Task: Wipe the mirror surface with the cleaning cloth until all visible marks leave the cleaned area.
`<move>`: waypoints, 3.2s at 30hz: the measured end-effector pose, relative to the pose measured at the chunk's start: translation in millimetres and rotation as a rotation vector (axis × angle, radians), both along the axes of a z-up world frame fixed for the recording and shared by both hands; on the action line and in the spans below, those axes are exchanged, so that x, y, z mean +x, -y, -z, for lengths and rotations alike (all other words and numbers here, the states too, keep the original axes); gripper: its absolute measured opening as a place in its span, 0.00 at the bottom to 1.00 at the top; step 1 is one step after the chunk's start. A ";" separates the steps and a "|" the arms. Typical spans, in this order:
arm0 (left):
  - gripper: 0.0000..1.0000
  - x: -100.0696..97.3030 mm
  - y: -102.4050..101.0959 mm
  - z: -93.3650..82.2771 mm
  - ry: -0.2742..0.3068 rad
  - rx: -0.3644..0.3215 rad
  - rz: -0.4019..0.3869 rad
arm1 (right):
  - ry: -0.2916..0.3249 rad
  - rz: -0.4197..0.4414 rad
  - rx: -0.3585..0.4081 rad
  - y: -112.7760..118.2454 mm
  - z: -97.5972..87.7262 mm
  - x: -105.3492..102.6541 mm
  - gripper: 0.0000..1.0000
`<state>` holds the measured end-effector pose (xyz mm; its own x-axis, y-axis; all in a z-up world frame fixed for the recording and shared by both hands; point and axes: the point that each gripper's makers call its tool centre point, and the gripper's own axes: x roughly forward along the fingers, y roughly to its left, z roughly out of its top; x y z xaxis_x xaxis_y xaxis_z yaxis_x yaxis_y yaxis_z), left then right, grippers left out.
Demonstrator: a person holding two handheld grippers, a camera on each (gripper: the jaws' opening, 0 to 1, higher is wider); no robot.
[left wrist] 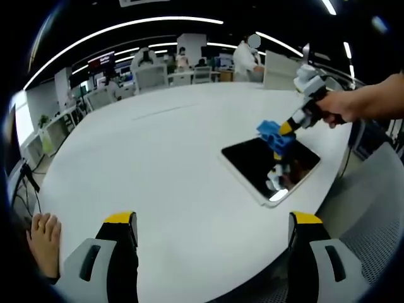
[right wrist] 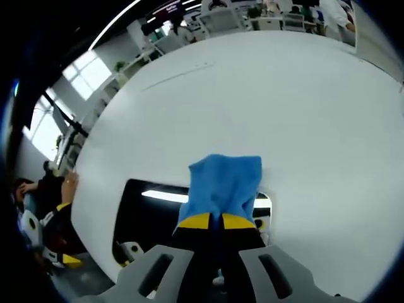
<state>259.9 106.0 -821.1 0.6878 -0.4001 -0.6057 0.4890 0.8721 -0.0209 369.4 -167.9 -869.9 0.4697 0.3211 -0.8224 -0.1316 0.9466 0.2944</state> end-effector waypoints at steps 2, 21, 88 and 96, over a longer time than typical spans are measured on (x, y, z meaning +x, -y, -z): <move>1.00 0.5 -0.3 -0.4 0.003 -0.001 -0.001 | -0.006 -0.003 0.001 -3.1 -0.5 0.5 0.00; 1.00 0.2 0.2 -1.1 0.008 -0.010 0.014 | -0.029 0.012 0.043 -49.1 2.6 10.1 0.00; 1.00 -3.5 4.1 2.5 0.002 -0.012 0.054 | -0.070 -0.045 0.131 -155.2 -1.7 -12.5 0.00; 1.00 -2.9 5.9 0.3 0.006 -0.036 0.046 | -0.073 -0.084 0.098 -155.3 -1.9 -25.7 0.00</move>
<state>257.0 100.1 -821.4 0.6714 -0.4529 -0.5866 0.5288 0.8473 -0.0489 343.6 -12.6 -868.0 0.3780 0.4374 -0.8160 -0.1837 0.8993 0.3969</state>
